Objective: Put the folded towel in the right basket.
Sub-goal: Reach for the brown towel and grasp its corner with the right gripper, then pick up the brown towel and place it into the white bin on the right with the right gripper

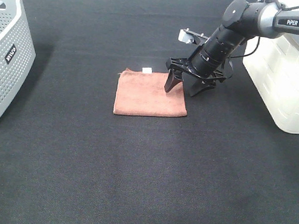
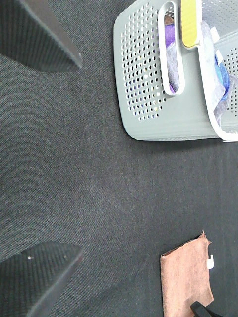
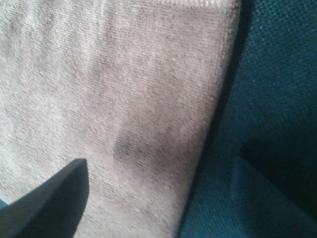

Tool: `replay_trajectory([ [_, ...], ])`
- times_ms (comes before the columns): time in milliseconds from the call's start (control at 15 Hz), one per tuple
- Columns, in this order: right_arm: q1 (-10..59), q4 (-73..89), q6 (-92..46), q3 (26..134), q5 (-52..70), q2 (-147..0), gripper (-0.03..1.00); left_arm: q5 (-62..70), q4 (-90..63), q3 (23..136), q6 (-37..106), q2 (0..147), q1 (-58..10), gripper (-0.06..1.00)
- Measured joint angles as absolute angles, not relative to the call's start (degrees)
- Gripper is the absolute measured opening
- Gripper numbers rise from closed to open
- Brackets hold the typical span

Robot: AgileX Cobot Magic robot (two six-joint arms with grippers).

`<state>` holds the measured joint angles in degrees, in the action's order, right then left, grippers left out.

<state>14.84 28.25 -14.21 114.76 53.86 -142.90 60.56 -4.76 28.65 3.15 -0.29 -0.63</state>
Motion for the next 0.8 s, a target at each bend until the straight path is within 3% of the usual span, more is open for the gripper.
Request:
replay_trajectory([
  [133,14.67,29.91,-14.32,115.11,53.74,-143.35,0.71,60.56,-4.76,28.65,3.15,-0.29,-0.63,0.88],
  [267,14.61,32.89,-15.3,115.11,53.4,-143.87,0.6,60.56,-4.76,28.65,3.15,-0.29,-0.63,0.88],
  [333,14.61,33.86,-15.99,115.16,53.34,-144.21,0.52,60.56,-4.76,28.65,3.15,-0.29,-0.63,0.88],
  [533,14.67,34.26,-16.04,116.48,53.86,-144.79,0.11,60.56,-4.76,28.65,3.15,-0.29,-0.63,0.88],
  [600,14.67,34.49,-16.04,117.06,54.14,-144.79,0.03,60.56,-4.76,28.65,3.15,-0.29,-0.63,0.88],
  [800,14.67,34.61,-16.04,118.77,56.04,-144.79,0.01,60.56,-4.76,28.65,3.15,-0.29,-0.63,0.88],
])
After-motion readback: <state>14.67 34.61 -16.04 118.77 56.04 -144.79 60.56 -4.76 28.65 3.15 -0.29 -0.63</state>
